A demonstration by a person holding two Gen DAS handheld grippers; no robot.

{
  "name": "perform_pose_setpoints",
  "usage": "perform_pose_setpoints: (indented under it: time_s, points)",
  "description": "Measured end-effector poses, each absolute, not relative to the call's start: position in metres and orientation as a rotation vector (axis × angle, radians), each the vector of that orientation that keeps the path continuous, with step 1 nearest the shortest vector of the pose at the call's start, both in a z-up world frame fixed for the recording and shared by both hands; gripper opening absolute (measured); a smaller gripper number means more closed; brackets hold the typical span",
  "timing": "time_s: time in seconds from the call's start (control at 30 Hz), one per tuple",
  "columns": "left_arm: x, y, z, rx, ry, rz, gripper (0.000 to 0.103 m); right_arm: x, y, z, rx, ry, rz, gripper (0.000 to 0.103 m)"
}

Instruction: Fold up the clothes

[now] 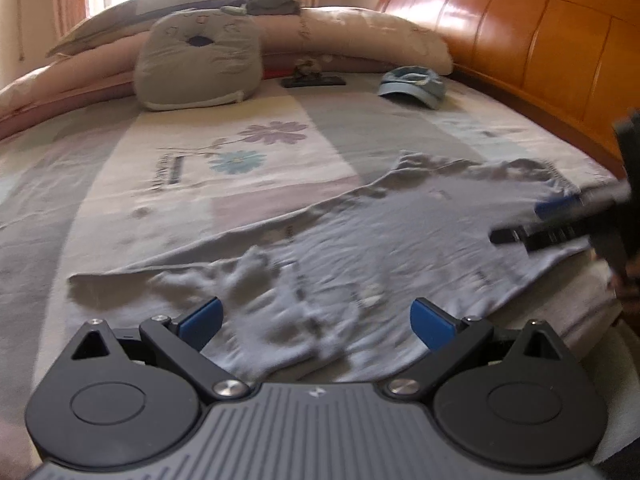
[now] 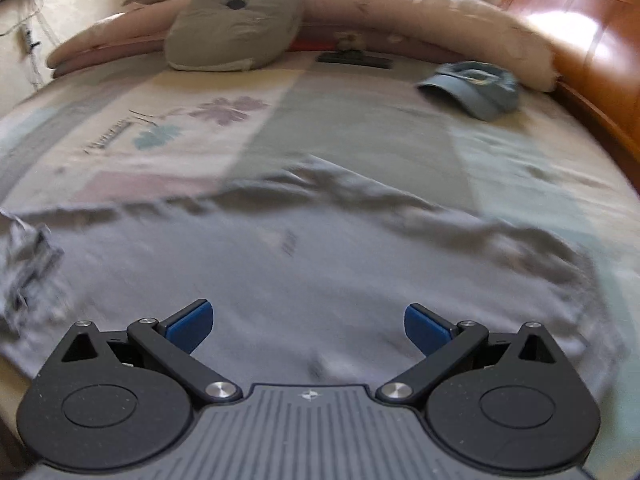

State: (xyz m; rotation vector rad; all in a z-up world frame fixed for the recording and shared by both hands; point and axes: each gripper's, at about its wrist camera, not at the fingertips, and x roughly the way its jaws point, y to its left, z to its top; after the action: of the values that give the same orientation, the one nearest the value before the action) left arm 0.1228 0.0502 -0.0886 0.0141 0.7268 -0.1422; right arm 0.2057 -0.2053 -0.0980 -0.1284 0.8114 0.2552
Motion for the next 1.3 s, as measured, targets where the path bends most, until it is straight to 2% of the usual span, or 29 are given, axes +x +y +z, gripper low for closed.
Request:
perform_pose_setpoints:
  time_s: [0.13,0.2,0.33,0.6,0.73,0.9,1.13,1.3]
  points:
    - [0.152,0.037,-0.089,0.014,0.718,-0.182,0.100,0.184,-0.228,-0.118,-0.093,0.846,0.234,0.103]
    - [0.171,0.031,-0.092,0.016,0.711,-0.207,0.100,0.175,-0.233,-0.121,-0.070,0.802,0.231,0.103]
    - [0.210,0.022,-0.107,-0.002,0.782,-0.225,0.100,0.175,-0.232,-0.122,-0.055,0.791,0.199,0.103]
    - [0.249,0.020,-0.130,-0.042,0.810,-0.176,0.102,0.169,-0.234,-0.127,-0.053,0.738,0.210,0.103]
    - [0.257,0.009,-0.131,0.029,0.823,-0.149,0.102,0.166,-0.235,-0.129,-0.056,0.708,0.225,0.103]
    - [0.253,0.008,-0.121,0.043,0.847,-0.174,0.102,0.166,-0.236,-0.130,-0.062,0.694,0.236,0.103]
    - [0.202,0.000,-0.084,0.117,0.729,-0.208,0.102,0.167,-0.237,-0.130,-0.066,0.699,0.252,0.103]
    - [0.171,-0.012,-0.082,0.134,0.728,-0.296,0.102,0.169,-0.242,-0.125,-0.056,0.737,0.278,0.103]
